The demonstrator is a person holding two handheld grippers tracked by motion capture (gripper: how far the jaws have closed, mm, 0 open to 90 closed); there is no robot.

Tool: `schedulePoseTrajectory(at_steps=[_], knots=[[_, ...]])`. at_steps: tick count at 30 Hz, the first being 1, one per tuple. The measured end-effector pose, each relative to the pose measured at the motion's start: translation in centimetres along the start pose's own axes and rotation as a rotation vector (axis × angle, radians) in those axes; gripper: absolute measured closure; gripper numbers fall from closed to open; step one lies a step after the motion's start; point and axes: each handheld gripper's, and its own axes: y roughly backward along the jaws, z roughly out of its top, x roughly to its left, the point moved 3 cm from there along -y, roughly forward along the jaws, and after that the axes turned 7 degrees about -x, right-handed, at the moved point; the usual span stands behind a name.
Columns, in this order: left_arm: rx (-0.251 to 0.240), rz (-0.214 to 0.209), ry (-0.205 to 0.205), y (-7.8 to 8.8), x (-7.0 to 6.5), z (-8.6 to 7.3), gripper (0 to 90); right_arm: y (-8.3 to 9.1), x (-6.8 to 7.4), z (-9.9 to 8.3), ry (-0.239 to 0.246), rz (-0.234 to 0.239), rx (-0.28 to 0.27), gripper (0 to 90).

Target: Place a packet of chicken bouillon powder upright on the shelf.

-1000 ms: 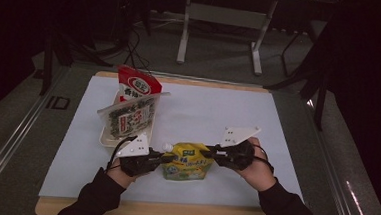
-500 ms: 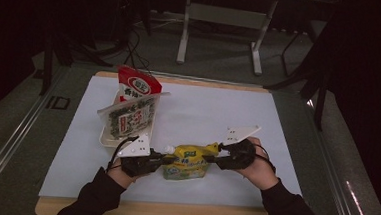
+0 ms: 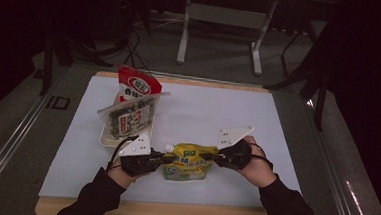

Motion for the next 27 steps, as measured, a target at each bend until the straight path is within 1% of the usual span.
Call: schedulePoseTrajectory(at_steps=[2, 4, 7, 8, 9, 10, 11, 12, 14, 15, 16, 18, 19, 20, 22, 23, 27], knots=[[-0.007, 0.001, 0.004, 0.2, -0.1, 0.2, 86.4, 0.2, 0.1, 0.3, 0.008, 0.004, -0.007, 90.0], [-0.014, 0.008, 0.018, 0.4, -0.1, 0.5, 75.1, 0.5, 0.1, 0.7, 0.013, 0.004, -0.018, 90.0], [-0.023, 0.028, 0.025, 0.8, -0.3, 0.8, 59.5, 1.0, 0.1, 1.3, 0.023, -0.007, -0.031, 90.0], [-0.023, 0.028, 0.025, 0.8, -0.3, 0.8, 54.8, 1.0, 0.1, 1.3, 0.023, -0.007, -0.031, 90.0], [-0.032, 0.040, 0.041, 1.1, -0.4, 0.8, 54.8, 1.1, 0.0, 1.5, 0.025, -0.008, -0.037, 90.0], [-0.034, 0.051, 0.040, 1.3, -0.5, 0.8, 41.2, 1.4, -0.2, 1.9, 0.022, -0.015, -0.047, 90.0], [-0.034, 0.068, 0.044, 1.4, -0.6, 0.7, 36.3, 1.5, -0.3, 2.1, 0.026, -0.018, -0.051, 90.0], [-0.038, 0.073, 0.052, 1.5, -0.6, 0.6, 31.2, 1.6, -0.5, 2.3, 0.025, -0.021, -0.061, 90.0], [-0.031, 0.068, 0.054, 1.6, -0.6, 0.5, 16.9, 1.7, -0.5, 2.5, 0.027, -0.025, -0.066, 90.0], [-0.018, 0.103, 0.071, 1.7, -0.7, 0.1, 16.9, 1.9, -0.6, 2.7, 0.025, -0.029, -0.066, 90.0], [-0.030, 0.103, 0.073, 1.8, -0.7, 0.0, 13.3, 2.0, -0.9, 3.1, 0.032, -0.039, -0.081, 90.0], [-0.032, 0.126, 0.077, 2.1, -0.8, -0.4, 4.7, 2.1, -1.1, 3.5, 0.032, -0.043, -0.090, 90.0], [-0.037, 0.124, 0.081, 2.2, -0.9, -0.5, 2.4, 2.1, -1.1, 3.7, 0.032, -0.041, -0.093, 90.0], [-0.037, 0.128, 0.082, 2.3, -1.1, -0.8, 2.4, 2.1, -1.2, 3.9, 0.036, -0.045, -0.091, 90.0], [-0.036, 0.154, 0.072, 2.5, -1.4, -1.3, 2.4, 1.9, -1.4, 4.4, 0.042, -0.046, -0.095, 90.0], [-0.031, 0.160, 0.071, 2.5, -1.6, -1.6, 2.4, 1.8, -1.5, 4.6, 0.042, -0.048, -0.096, 90.0], [-0.026, 0.163, 0.087, 2.4, -2.3, -3.2, 2.4, 1.3, -1.8, 6.0, 0.053, -0.047, -0.115, 90.0]])
